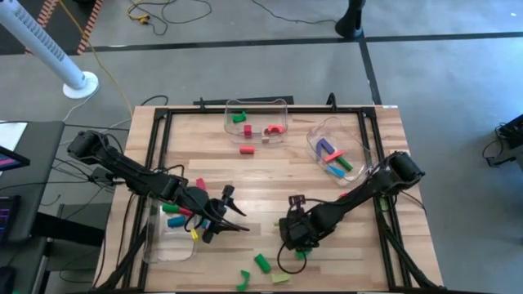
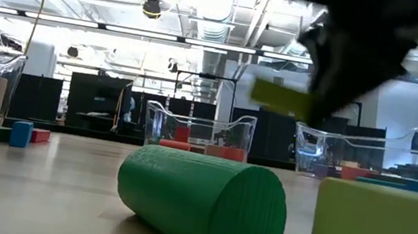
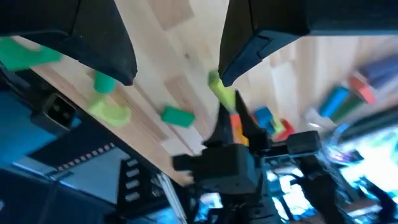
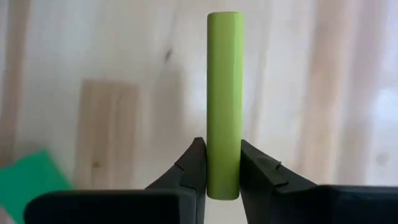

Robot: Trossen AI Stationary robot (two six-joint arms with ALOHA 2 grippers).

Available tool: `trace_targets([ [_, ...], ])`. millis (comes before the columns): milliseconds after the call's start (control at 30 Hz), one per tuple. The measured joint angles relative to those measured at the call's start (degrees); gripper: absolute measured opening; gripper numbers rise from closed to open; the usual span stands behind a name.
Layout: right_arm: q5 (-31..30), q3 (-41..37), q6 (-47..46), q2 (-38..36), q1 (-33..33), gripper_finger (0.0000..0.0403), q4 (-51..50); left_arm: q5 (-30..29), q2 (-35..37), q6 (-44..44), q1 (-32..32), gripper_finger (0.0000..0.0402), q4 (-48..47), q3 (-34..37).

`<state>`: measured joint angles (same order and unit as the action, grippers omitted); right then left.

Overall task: Sort blocks by size
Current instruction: Put the light green rectangular block into the right transparent bin

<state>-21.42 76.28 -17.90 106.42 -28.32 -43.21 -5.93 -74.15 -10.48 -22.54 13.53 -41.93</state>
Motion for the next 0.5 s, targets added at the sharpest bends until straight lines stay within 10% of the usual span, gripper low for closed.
trace_targets([
  [500, -7.17, 2.09, 9.68, -8.65, 1.84, 0.0093, 15.60, -0.45, 0.00, -1.49, 5.90, 0.0217, 6.94, 0.00],
])
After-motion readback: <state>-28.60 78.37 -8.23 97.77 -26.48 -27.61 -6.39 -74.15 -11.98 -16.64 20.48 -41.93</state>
